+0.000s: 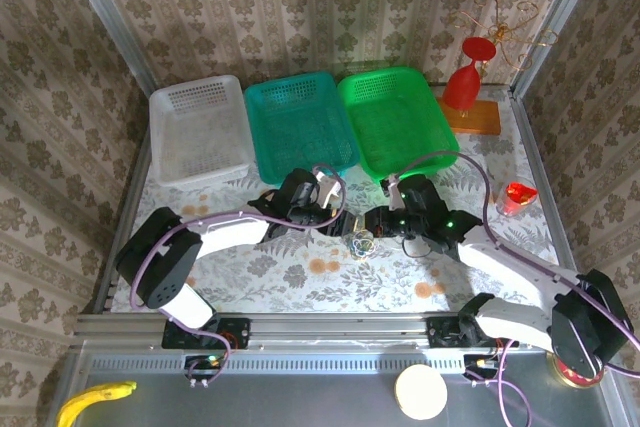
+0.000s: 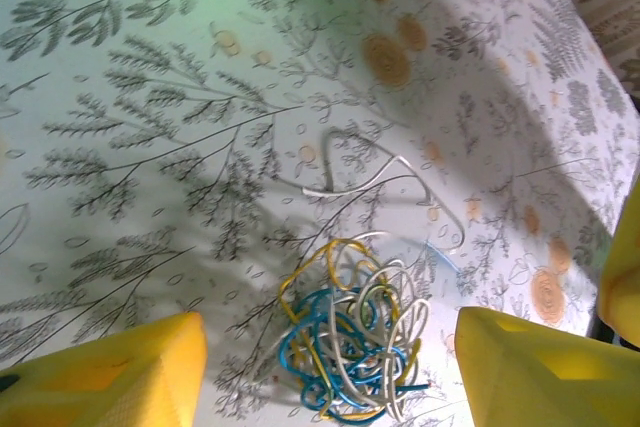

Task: Untangle the cables

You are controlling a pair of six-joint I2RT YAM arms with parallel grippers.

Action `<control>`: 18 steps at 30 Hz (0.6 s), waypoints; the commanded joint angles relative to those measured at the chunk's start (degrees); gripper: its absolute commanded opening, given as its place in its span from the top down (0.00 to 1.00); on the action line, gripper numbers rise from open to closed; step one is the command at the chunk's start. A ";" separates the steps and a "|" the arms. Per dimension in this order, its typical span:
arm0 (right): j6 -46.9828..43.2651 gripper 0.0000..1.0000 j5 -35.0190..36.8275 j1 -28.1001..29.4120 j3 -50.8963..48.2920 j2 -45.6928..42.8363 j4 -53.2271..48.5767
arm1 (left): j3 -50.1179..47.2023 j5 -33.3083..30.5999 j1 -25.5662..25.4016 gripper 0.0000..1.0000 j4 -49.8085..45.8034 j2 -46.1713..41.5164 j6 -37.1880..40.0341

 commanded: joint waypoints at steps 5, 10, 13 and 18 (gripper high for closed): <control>1.19 1.00 -1.37 -0.21 2.04 -2.81 -1.43 | -2.00 3.38 -0.79 0.34 6.34 1.31 0.17; -0.24 1.00 1.10 -0.21 1.86 -2.69 -3.57 | -2.85 1.89 -0.89 0.34 6.26 0.74 0.22; -2.05 0.89 5.47 -0.29 1.43 -1.71 -6.45 | -3.82 0.27 -0.89 0.34 5.78 -0.58 0.21; -4.61 0.50 9.52 -0.56 0.54 1.59 -8.10 | -5.39 -2.55 -0.12 0.31 5.57 -2.49 -0.53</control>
